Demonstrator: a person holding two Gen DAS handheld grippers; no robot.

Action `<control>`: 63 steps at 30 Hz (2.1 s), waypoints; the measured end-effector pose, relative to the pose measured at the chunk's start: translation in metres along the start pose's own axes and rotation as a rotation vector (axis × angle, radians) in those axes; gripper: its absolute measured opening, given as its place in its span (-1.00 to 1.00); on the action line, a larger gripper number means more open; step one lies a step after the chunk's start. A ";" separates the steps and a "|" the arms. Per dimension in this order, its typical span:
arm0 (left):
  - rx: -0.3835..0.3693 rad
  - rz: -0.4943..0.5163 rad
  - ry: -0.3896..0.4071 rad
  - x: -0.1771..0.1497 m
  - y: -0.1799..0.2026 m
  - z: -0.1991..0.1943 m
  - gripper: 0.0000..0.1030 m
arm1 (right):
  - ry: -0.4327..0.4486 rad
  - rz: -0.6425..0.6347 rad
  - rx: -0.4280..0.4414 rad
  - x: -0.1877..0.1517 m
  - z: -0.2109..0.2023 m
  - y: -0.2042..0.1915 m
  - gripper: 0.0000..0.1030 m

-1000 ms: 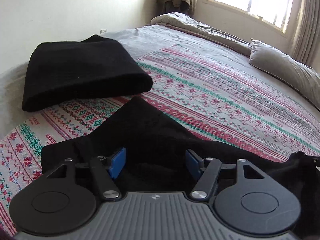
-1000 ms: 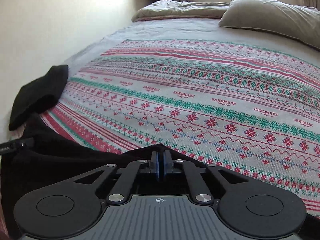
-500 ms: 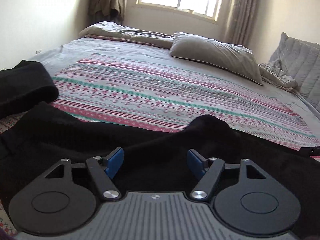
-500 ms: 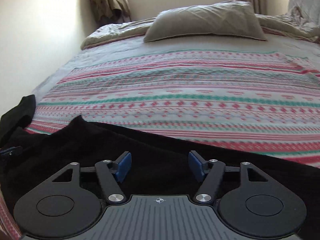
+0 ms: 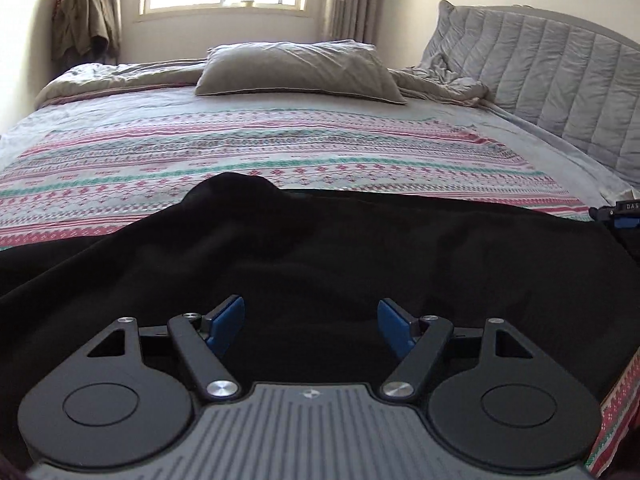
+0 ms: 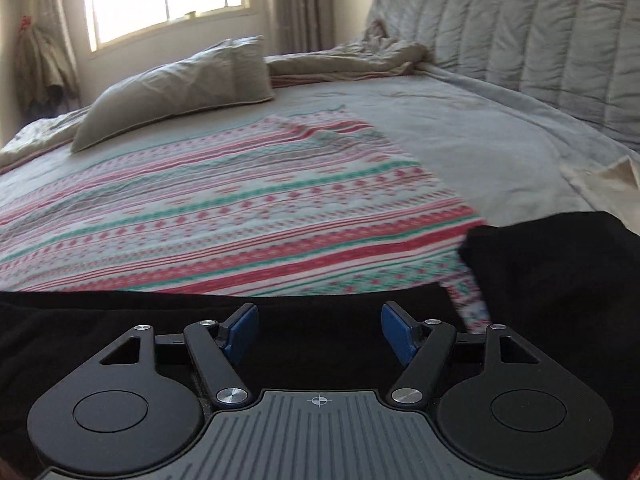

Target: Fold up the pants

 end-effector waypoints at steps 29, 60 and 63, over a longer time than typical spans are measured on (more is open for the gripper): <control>0.112 0.038 0.066 0.014 -0.029 -0.007 0.69 | -0.032 -0.282 -0.302 -0.019 0.040 0.007 -0.84; -0.091 -0.290 0.139 0.074 -0.106 0.083 -0.67 | 0.143 -0.027 -0.085 0.003 0.033 0.022 -0.88; -0.018 -0.246 0.141 0.075 -0.103 0.093 -0.67 | 0.178 -0.041 -0.124 0.009 0.040 0.016 -0.88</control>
Point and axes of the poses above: each gripper's, at about its wrist camera, not at the fingertips, and z roughly the way its jaws point, y to its right, x to its top, the point moved 6 cm from there along z, roughly the way its jaws point, and after that the axes turned 4 degrees about y, right-handed, at the moved point
